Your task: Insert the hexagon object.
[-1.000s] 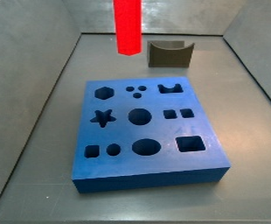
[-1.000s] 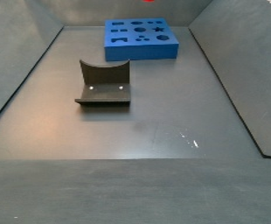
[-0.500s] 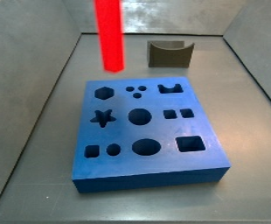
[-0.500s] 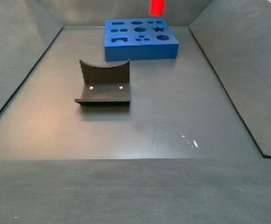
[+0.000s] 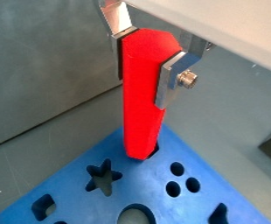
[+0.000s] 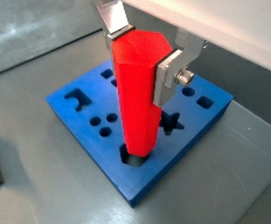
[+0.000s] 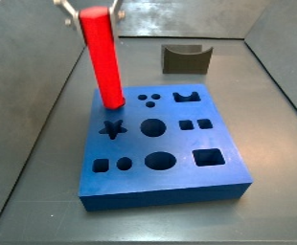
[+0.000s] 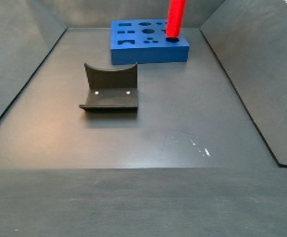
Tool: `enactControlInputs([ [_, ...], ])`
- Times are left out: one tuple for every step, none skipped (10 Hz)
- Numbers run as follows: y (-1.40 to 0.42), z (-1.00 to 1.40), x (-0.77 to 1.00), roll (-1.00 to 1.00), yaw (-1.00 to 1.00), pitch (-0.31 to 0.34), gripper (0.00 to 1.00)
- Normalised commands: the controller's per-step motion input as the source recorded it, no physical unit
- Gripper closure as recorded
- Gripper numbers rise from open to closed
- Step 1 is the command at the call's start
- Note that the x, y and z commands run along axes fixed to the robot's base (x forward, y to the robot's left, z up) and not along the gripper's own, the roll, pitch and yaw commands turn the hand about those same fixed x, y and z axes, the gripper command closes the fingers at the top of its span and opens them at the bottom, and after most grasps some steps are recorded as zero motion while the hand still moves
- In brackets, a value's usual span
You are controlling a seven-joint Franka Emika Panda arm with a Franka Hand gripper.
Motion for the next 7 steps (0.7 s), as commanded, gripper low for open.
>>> enactControlInputs([
  [0.13, -0.43, 0.00, 0.01, 0.11, 0.000, 1.00],
  [0.18, -0.39, 0.00, 0.11, 0.10, 0.000, 1.00],
  [0.19, -0.37, 0.00, 0.14, 0.07, 0.009, 1.00],
  [0.17, -0.42, 0.00, 0.19, 0.11, 0.004, 1.00],
  [0.19, -0.43, 0.00, 0.22, 0.09, 0.061, 1.00],
  [0.21, -0.38, 0.00, 0.21, 0.03, 0.077, 1.00],
  [0.19, -0.33, 0.06, 0.22, 0.08, 0.109, 1.00],
])
